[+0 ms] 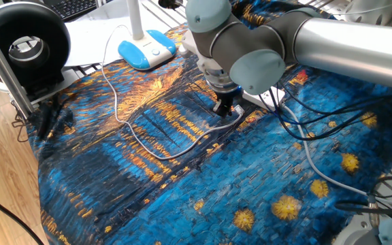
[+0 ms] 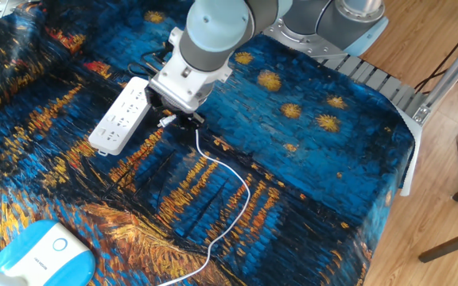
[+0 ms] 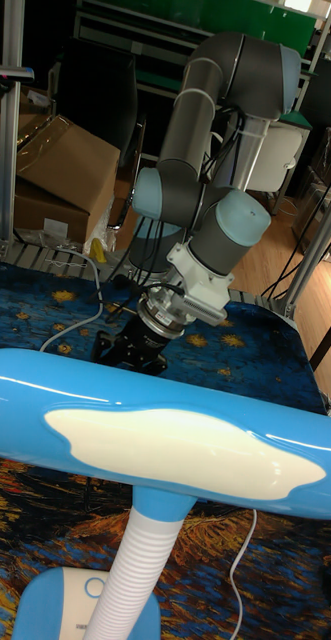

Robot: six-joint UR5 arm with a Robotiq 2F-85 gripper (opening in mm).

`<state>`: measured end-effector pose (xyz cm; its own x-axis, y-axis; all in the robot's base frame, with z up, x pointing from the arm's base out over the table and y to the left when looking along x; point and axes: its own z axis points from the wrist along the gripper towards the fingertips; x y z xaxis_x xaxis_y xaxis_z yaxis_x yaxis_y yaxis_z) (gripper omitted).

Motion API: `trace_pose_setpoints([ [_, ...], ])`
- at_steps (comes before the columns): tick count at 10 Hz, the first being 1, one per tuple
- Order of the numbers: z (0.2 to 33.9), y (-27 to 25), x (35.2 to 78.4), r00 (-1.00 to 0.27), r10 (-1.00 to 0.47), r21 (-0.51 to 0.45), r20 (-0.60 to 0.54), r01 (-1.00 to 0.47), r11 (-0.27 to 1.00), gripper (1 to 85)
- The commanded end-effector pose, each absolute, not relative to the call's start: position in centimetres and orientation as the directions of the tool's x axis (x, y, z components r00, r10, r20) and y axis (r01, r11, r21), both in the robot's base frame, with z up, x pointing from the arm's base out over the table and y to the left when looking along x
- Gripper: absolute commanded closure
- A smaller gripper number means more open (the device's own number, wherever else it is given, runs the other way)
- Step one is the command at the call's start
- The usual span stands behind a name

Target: Plug in the power cord of the desk lamp, turn on the socket, and light up the desk lamp

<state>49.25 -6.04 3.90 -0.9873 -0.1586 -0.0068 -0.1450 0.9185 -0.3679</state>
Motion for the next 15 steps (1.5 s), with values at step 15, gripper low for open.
trace_pose_setpoints([
  [15, 4.9, -5.1, 52.1, -0.950, -0.257, -0.410, -0.176, -0.166, 0.897, 38.0],
])
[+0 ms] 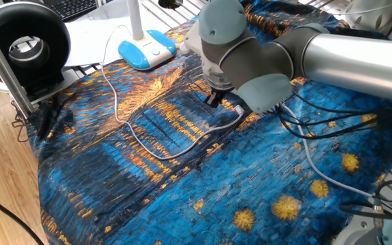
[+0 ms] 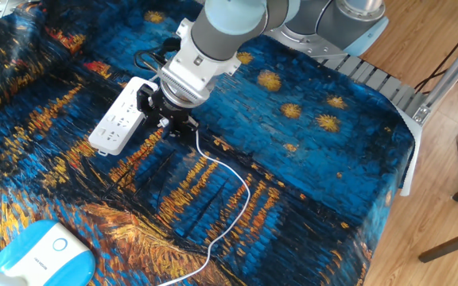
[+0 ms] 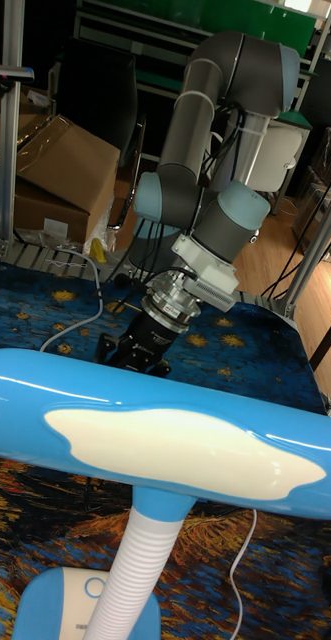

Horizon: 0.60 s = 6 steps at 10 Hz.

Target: Plug in the power cord of the desk lamp, turn on the socket, and light up the desk lamp

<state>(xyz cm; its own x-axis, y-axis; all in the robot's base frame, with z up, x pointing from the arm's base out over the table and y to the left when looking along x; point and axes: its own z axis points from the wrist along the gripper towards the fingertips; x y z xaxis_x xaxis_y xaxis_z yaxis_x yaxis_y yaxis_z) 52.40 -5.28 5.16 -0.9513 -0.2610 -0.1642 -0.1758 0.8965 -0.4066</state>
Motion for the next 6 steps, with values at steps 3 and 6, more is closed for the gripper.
trace_pose_setpoints([
  [3, 3.8, -6.4, 50.7, -0.945, -0.247, -0.421, -0.214, -0.139, 0.896, 38.7],
  [6, 3.2, -6.6, 48.8, -0.955, -0.212, -0.412, -0.208, -0.110, 0.904, 38.7],
])
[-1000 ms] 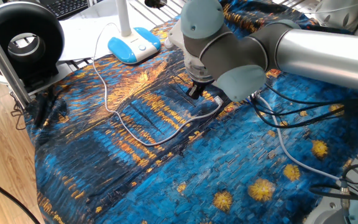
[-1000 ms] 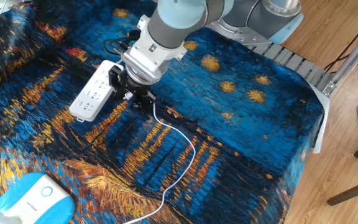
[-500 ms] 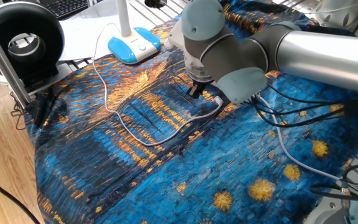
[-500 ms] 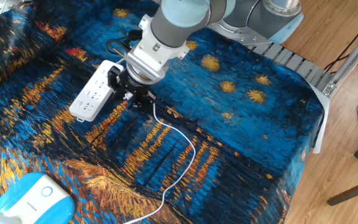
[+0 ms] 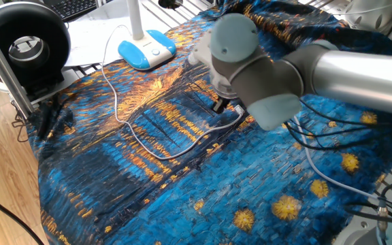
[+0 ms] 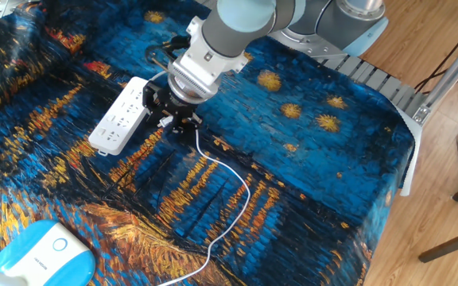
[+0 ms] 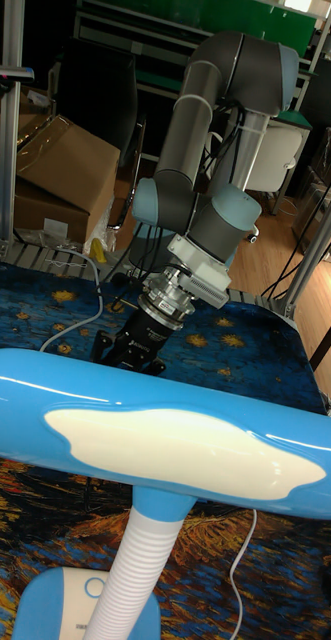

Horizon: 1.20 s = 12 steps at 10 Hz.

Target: Plug in the power cord of the desk lamp, turn on the socket, and light up the desk lamp

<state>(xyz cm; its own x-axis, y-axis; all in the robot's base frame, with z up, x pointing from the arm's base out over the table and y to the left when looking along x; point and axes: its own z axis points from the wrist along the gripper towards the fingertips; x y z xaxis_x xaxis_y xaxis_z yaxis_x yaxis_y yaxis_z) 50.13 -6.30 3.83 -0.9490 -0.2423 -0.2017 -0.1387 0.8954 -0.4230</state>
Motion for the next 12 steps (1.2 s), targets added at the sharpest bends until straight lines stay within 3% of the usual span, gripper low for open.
trace_pose_setpoints([
  [1, 2.95, -6.58, 48.65, -0.958, -0.191, -0.409, -0.213, -0.090, 0.908, 40.0],
  [12, 3.20, -6.47, 48.68, -0.961, -0.167, -0.488, -0.220, -0.040, 0.872, 42.3],
])
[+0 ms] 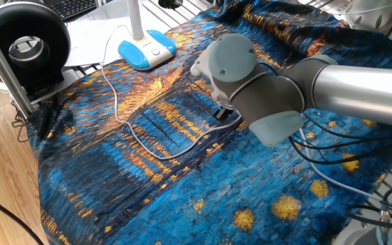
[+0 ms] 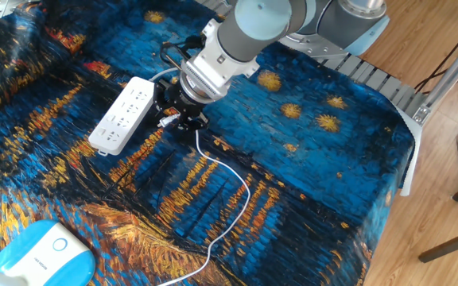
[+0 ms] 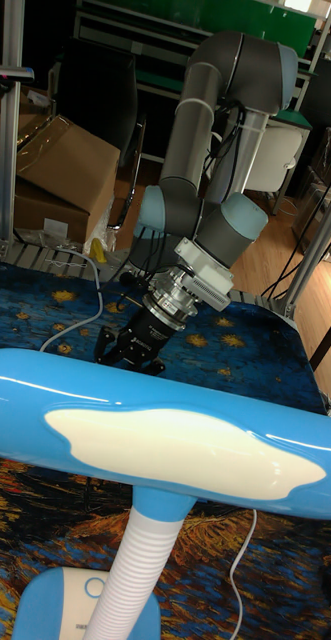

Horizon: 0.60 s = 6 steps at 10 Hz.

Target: Plug in the power cord of the desk lamp, turn on the socket, and light up the desk lamp

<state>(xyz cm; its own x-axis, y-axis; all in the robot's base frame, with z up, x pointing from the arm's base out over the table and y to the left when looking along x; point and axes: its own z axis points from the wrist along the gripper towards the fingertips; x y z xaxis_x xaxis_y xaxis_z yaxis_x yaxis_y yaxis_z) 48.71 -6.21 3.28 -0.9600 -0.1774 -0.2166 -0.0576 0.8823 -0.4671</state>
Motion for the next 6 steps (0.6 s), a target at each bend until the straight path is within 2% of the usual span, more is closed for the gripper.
trace_pose_setpoints([
  [1, 2.61, -6.18, 48.86, -0.960, -0.159, -0.477, -0.230, -0.031, 0.879, 42.3],
  [6, 2.23, -6.72, 48.18, -0.960, -0.157, -0.495, -0.230, -0.024, 0.869, 43.3],
])
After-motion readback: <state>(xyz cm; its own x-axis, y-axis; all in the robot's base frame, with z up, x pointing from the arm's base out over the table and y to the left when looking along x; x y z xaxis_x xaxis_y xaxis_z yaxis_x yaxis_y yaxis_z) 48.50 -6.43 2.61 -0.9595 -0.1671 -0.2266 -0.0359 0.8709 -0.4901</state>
